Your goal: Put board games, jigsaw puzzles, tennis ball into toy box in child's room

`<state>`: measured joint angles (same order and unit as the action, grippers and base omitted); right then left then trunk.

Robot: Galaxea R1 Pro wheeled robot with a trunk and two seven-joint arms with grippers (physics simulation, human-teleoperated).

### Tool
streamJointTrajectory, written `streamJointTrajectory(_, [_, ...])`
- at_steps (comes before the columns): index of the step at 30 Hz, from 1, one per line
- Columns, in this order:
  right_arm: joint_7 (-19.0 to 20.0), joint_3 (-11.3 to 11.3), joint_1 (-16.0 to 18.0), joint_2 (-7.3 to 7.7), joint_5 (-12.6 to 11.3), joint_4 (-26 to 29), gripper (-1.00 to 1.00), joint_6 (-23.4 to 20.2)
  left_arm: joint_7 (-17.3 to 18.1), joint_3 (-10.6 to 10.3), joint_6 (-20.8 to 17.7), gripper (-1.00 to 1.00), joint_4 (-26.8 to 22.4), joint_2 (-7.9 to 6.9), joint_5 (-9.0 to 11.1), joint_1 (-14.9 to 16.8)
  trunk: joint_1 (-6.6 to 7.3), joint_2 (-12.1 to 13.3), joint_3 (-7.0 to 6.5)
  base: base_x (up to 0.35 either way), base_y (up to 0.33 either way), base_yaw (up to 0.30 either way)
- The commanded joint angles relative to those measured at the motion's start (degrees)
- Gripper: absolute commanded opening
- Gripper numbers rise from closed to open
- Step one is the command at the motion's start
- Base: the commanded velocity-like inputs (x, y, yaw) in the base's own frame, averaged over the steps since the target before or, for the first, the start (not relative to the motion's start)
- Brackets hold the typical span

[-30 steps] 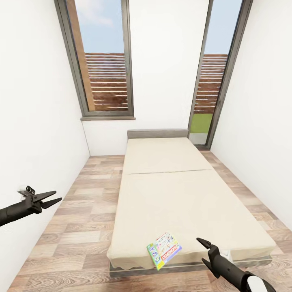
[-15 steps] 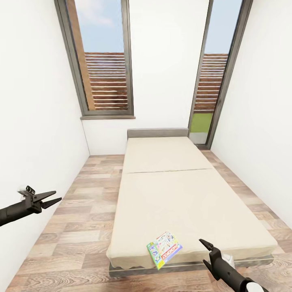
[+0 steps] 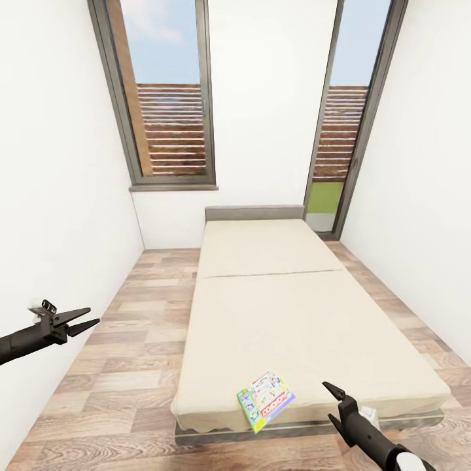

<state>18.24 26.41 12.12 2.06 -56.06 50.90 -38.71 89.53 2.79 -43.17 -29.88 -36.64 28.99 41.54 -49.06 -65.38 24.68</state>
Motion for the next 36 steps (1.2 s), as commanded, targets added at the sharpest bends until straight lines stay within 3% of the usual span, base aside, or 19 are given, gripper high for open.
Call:
streamJointTrajectory(1, [0.2, 0.1, 0.1, -0.12, 0.1, -0.1, 1.0, -0.3, 0.2, 0.0, -0.6, 1.0, 0.0, -0.01, 0.0, 0.0, -0.23, -0.5, 0.25, 0.0, 0.0, 0.0])
streamJointTrajectory(10, [0.3, -0.7, 0.5, -0.1, 0.7, -3.1, 1.0, 0.2, 0.2, 0.0, -0.6, 1.0, 0.0, -0.01, 0.0, 0.0, -2.2, -4.1, 1.86, 0.0, 0.0, 0.0])
streamJointTrajectory(16, [0.3, -0.9, 1.8, 0.13, 0.9, -7.2, 1.0, 3.2, 0.3, -0.1, -0.6, 1.0, 0.0, -0.01, 0.0, 0.0, -3.52, -6.5, 2.94, 0.0, 0.0, 0.0])
streamJointTrajectory(21, [0.4, -3.0, 3.2, 0.28, 1.0, -11.1, 1.0, 5.8, 0.3, -0.1, -0.6, 1.0, 0.0, -0.01, 0.0, 0.0, -4.62, -8.5, 3.84, 0.0, 0.0, 0.0])
streamJointTrajectory(28, [0.8, -4.6, 3.6, 0.31, 1.0, -11.9, 1.0, 6.3, 0.3, -0.1, -0.6, 1.0, 0.0, -0.01, 0.0, 0.0, -6.16, -11.3, 5.09, 0.0, 0.0, 0.0])
streamJointTrajectory(36, [4.2, -5.0, 3.6, 0.32, 1.0, -12.1, 1.0, 6.4, 0.3, -0.1, -0.6, 1.0, 0.0, -0.01, 0.0, 0.0, -7.91, -14.5, 6.53, 0.0, 0.0, 0.0])
